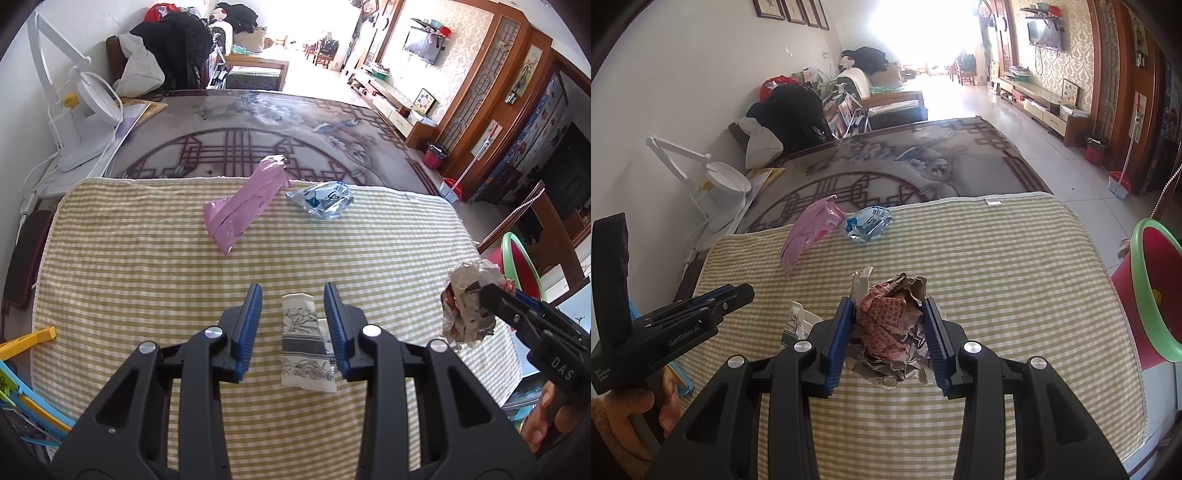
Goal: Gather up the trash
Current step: 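Grasp the second small white cup with the left tool beside the first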
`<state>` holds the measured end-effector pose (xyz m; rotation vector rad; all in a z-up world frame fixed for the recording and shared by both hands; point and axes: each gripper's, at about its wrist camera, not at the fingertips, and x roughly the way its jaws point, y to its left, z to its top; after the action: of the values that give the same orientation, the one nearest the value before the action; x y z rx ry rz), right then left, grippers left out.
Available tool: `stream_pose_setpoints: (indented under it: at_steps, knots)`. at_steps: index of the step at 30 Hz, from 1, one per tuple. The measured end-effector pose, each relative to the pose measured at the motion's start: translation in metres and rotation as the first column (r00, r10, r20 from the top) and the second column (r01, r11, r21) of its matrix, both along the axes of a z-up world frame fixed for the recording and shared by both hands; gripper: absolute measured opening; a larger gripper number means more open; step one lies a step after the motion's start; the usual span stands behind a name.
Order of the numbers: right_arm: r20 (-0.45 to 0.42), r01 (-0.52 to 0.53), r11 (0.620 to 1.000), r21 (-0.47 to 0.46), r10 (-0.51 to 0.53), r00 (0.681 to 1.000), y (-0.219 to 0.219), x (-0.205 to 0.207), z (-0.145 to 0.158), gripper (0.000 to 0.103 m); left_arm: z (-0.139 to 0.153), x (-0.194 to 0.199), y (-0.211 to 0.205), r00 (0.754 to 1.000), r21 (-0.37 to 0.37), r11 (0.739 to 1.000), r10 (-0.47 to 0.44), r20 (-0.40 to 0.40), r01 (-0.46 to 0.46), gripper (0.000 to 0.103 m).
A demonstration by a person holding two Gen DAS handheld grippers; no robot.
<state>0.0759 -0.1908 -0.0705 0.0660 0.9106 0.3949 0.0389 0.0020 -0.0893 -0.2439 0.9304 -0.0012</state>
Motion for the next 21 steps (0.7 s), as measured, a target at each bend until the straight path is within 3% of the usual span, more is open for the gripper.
stream_pose_setpoints:
  at_steps: [4,7,12,17,18,19,21]
  knots:
    - [-0.001,0.006,1.000,0.006,-0.006,1.000,-0.007,0.000,0.000,0.038,-0.006,0.002,-0.001,1.000,0.001,1.000,0.010,-0.029,-0.010,0.034]
    - [-0.001,0.015,1.000,0.009,-0.015,1.000,-0.013,-0.001,0.000,0.038,-0.020,0.005,-0.001,0.996,-0.020,1.000,-0.006,-0.084,0.005,0.051]
    - [-0.019,0.020,1.000,0.017,-0.020,1.000,-0.020,-0.003,-0.005,0.038,-0.058,0.011,-0.009,0.982,-0.035,0.999,-0.008,-0.191,0.001,0.061]
    - [-0.032,0.027,0.999,0.021,-0.027,0.999,-0.029,-0.008,-0.008,0.038,-0.086,0.017,-0.022,0.964,-0.023,0.999,-0.028,-0.266,0.023,0.061]
    - [-0.033,0.033,0.999,0.021,-0.033,0.999,-0.033,-0.010,-0.009,0.038,-0.089,0.017,-0.023,0.964,-0.025,0.999,-0.025,-0.265,0.019,0.056]
    - [-0.033,0.039,0.999,0.021,-0.038,0.999,-0.035,-0.011,-0.009,0.038,-0.090,0.017,-0.022,0.965,-0.038,0.999,-0.026,-0.262,0.017,0.044]
    - [-0.033,0.053,0.998,0.023,-0.052,0.998,-0.041,-0.012,-0.008,0.038,-0.088,0.017,-0.022,0.964,-0.063,0.998,-0.030,-0.263,0.014,0.040]
